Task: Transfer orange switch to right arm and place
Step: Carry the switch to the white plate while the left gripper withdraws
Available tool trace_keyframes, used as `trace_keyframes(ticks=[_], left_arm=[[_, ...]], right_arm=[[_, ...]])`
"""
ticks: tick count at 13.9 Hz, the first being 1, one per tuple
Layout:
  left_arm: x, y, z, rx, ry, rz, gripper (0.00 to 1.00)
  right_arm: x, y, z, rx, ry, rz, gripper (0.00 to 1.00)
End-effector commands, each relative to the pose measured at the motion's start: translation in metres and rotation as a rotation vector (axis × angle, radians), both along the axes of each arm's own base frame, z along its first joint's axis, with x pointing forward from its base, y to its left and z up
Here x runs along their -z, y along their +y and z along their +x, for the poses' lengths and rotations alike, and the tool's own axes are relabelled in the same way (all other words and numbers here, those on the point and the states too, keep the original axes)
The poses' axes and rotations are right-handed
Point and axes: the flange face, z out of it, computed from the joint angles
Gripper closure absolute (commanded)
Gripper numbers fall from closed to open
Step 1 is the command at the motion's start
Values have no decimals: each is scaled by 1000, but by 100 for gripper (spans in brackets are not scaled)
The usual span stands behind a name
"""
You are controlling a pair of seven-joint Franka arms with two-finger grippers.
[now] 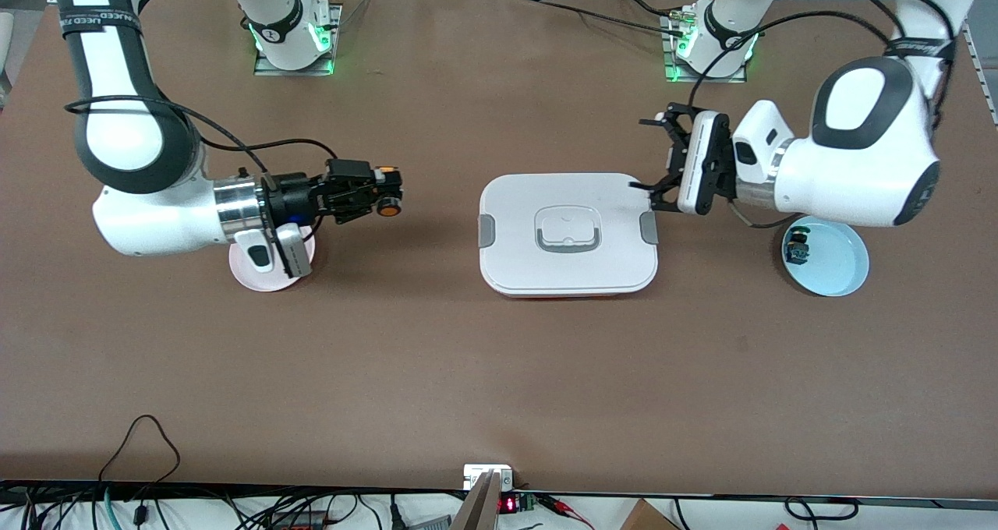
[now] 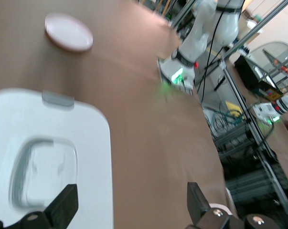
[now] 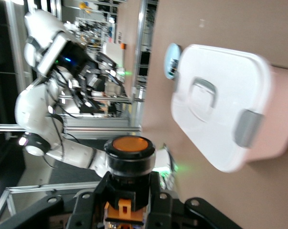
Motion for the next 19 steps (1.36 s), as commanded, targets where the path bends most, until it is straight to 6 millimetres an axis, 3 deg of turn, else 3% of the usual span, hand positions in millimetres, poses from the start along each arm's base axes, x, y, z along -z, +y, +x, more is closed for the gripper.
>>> trace_keyframes(ticks=[1,5,11,14,19], left_arm=[[-24,18,-3,-48,60,255,0],[-59,31,-3,-255,146,578,0],[-78,58,10,-532,57,938,0],[-96,62,14,-573,-78,1084,0],[-122,104,11,-1121,90,1095,0]], right_arm=[[2,-24,-6,-53,-38,-117,100],[7,-57,-11,-222,-191,-374,100],[18,-97,-6,-501,-425,-748,100],[34,-121,1,-719,-593,-888,100],[84,-132,-3,-998,-879,-882,100]])
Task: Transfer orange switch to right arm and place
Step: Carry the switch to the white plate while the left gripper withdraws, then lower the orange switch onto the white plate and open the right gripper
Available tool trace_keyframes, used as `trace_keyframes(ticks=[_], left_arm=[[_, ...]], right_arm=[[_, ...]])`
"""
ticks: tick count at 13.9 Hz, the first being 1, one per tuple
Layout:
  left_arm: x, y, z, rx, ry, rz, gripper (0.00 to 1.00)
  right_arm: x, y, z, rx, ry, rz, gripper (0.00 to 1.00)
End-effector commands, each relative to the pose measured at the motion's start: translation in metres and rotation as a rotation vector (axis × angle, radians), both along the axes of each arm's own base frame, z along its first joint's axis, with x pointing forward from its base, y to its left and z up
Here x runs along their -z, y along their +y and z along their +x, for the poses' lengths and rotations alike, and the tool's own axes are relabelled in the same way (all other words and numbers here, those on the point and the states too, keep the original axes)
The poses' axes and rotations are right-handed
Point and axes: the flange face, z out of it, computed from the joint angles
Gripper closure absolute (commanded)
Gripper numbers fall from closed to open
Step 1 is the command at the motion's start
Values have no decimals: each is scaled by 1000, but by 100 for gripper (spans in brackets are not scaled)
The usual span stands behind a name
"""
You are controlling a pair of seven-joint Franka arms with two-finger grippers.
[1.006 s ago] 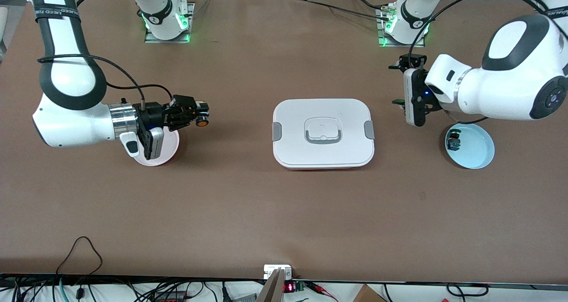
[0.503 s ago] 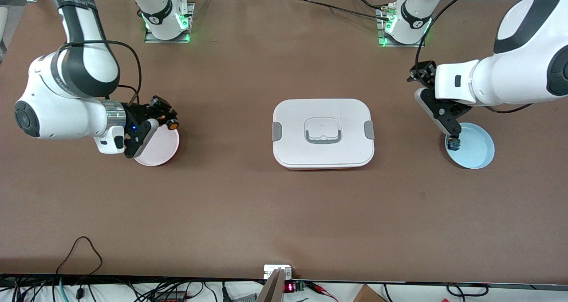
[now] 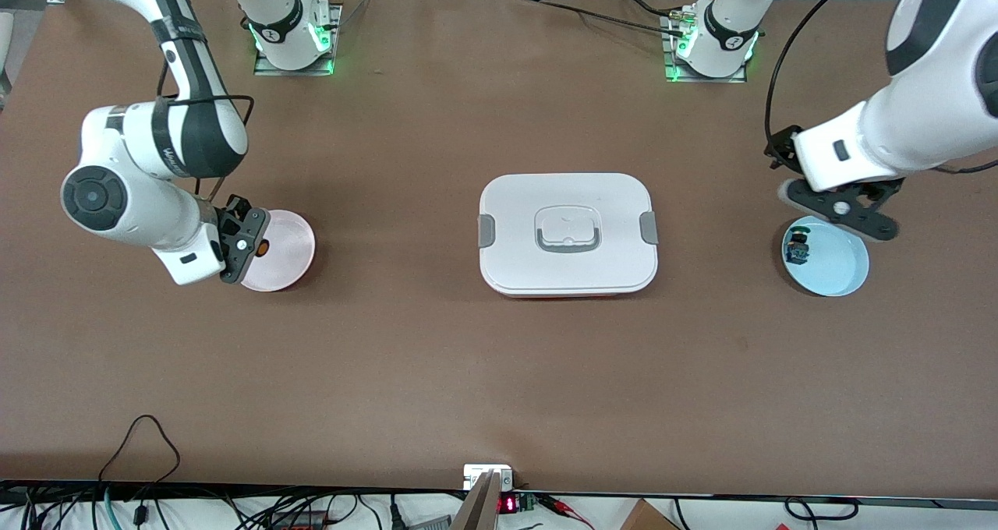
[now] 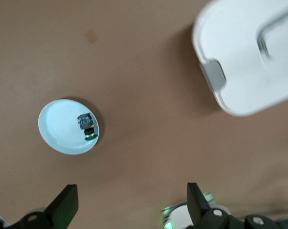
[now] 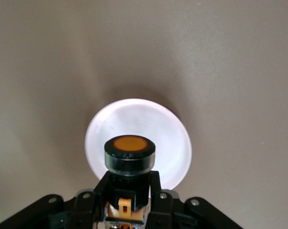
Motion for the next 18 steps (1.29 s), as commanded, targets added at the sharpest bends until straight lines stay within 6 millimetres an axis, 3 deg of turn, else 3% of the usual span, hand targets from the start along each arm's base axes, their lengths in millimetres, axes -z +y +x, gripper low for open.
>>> trace_keyframes(ticks=[1,4,7,10,18], left_arm=[[-18,24,-10,-292,-95,10,0],[-31,51,-24,-369,-273,-4,0],[-36,54,-41,-370,-291,-8,0],[-37,62,-51,-381,-281,-13,0],[-34,66,-43,-377,-264,-8,0]], right_arm=[[24,-2,-13,-220,-56,11,100],[51,-17,-23,-341,-93,29,100],[73,-31,-29,-377,-101,35,100],[94,-31,-38,-393,-100,31,100],[138,-32,-64,-411,-85,26,100]])
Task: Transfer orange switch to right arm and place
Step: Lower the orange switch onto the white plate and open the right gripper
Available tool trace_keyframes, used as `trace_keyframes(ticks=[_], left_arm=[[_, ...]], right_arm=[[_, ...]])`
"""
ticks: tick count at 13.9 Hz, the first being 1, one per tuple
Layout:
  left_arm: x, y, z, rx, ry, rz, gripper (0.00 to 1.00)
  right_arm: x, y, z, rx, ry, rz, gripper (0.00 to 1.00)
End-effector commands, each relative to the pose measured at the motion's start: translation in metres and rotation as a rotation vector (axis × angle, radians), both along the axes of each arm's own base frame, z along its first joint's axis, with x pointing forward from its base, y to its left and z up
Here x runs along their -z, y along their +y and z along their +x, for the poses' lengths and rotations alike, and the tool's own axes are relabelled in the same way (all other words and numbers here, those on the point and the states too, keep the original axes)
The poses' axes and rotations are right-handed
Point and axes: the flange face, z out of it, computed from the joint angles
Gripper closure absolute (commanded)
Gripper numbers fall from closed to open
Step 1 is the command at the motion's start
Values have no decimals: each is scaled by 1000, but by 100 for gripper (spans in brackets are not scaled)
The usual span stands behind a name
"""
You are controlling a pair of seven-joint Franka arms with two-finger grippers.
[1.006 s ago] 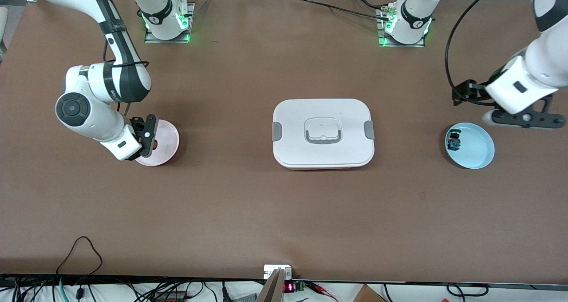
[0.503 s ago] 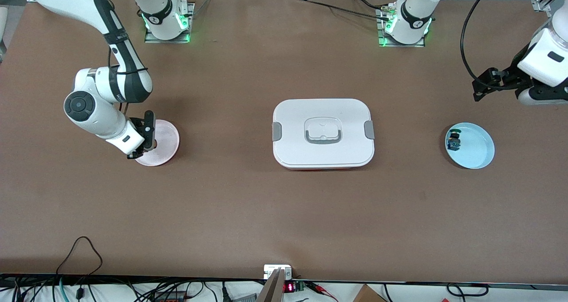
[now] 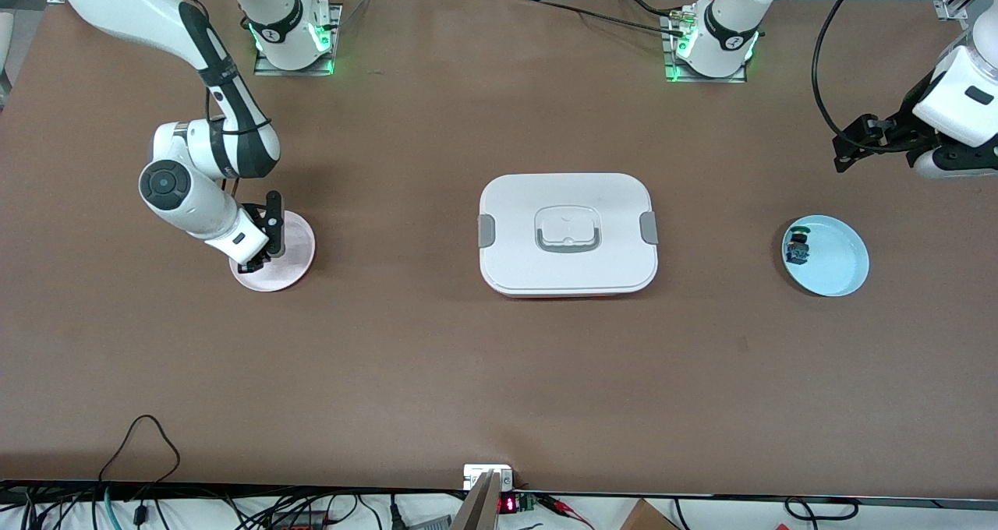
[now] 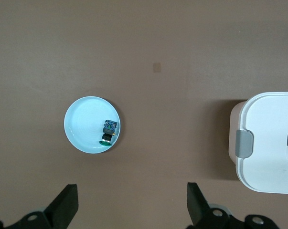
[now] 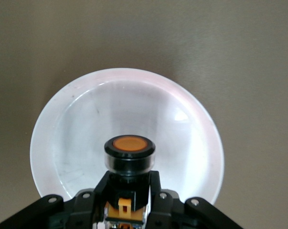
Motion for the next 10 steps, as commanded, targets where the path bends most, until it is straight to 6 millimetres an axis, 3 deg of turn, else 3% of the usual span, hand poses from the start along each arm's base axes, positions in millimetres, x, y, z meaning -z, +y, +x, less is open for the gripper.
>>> trace_keyframes(ticks=[1,6,8,10], left_arm=[[-1,-2,2,4,-3,-20,0],[-2,-6,2,12,-4,-18,0],[-2,-4,2,9,0,-18,0],[-2,-4,2,7,0,-18,0]], right_arm=[[13,-3,-14,-19,-27,2,100],[26,-7,-16,-38,-32,-11,99],[23,-15,-15,-25,-35,-17,4],[10,-13,-12,-37,-47,-18,0]])
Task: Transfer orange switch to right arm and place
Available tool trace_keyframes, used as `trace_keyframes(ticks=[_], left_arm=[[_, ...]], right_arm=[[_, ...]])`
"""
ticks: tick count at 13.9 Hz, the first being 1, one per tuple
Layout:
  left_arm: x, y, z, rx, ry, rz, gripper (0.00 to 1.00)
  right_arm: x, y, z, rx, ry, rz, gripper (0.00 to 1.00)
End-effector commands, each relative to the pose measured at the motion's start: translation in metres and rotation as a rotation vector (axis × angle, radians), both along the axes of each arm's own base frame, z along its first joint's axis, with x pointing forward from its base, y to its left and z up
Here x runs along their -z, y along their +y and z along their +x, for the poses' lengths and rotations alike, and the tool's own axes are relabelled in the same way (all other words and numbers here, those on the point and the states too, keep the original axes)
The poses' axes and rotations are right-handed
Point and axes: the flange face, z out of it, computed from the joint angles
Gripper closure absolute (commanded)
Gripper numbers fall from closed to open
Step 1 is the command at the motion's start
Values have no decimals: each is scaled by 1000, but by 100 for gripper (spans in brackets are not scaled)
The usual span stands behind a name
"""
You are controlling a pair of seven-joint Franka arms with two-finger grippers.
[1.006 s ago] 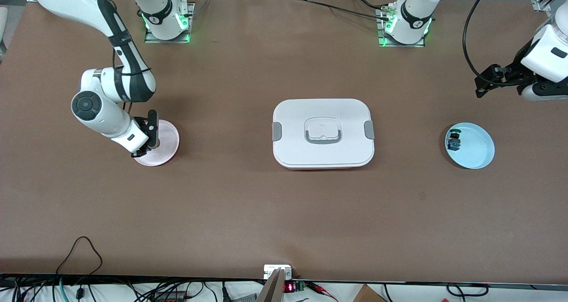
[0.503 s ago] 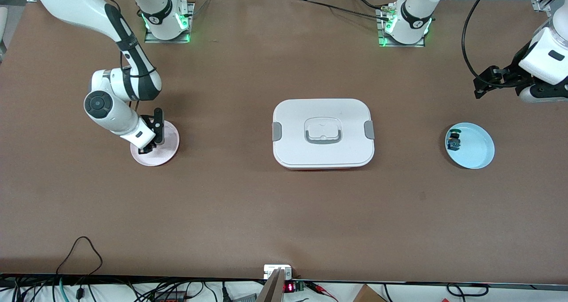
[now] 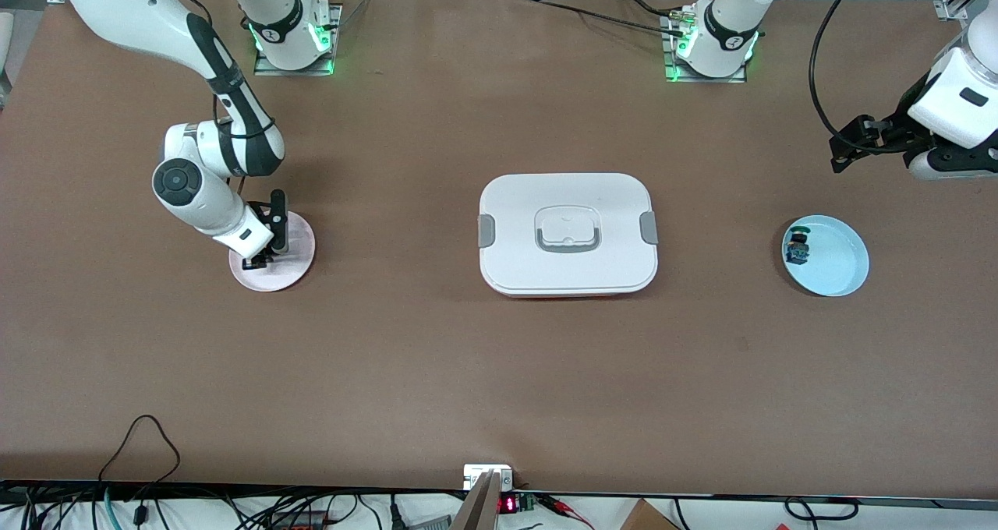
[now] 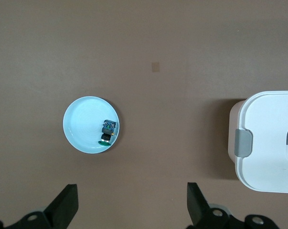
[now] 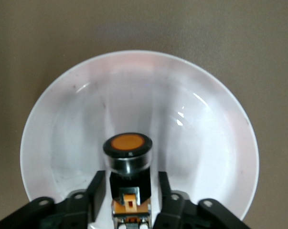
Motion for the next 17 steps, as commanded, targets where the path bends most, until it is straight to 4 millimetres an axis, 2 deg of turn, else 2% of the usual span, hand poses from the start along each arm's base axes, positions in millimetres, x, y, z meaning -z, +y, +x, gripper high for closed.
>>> trace_keyframes(ticks=[1,5,7,13,17], left_arm=[[-2,-2,1,5,-1,-18,0],[-2,-8,1,12,-1,-16,0],[-2,-8,1,14,-1,-16,0],[-2,-6,1,11,0,-16,0],[-2,-5,1,9,0,-16,0]], right_arm=[[-22,-1,1,-25,-31,-5,0],[-66,14,12,-19,-70,2,0],[-91,13,21,10,-59,-3,0],[-200,28,64,148,-28,39,0],[-257,34,80,241,-75,138,0]])
